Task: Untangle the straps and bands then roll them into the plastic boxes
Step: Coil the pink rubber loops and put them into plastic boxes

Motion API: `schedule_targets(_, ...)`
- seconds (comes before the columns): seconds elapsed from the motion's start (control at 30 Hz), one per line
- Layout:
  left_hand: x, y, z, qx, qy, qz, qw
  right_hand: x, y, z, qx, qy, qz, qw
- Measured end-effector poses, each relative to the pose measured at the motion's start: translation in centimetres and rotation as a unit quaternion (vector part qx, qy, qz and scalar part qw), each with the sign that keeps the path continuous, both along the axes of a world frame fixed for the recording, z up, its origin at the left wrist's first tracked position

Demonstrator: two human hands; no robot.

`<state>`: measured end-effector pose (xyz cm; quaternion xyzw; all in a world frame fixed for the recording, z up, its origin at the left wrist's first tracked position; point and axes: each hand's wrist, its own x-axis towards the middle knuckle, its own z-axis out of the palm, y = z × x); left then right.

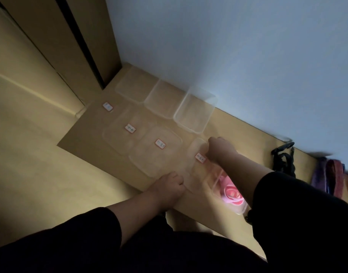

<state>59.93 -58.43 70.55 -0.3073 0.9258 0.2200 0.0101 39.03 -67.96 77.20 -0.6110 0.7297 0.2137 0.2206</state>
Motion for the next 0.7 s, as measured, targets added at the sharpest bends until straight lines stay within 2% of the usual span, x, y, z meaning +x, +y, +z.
schedule_targets(0.13,0.2,0.2,0.0,-0.004,0.003,0.005,1.0,-0.2,0.3,0.3,-0.053,-0.02,-0.034,0.998)
schedule_targets(0.23,0.4,0.3,0.3,-0.01,0.002,0.001,1.0,-0.4,0.5,0.9,-0.109,-0.081,-0.086,0.987)
schedule_targets(0.33,0.8,0.2,1.2,-0.021,0.014,-0.005,1.0,-0.1,0.9,1.5,-0.111,-0.148,-0.113,0.976)
schedule_targets(0.6,0.1,0.2,3.9,-0.157,0.086,-0.003,0.984,-1.0,2.8,5.1,-0.181,-0.226,-0.142,0.947)
schedule_targets(0.7,-1.5,-0.1,5.3,-0.178,0.133,-0.046,0.974,-3.3,3.8,6.5,-0.206,-0.227,-0.149,0.94)
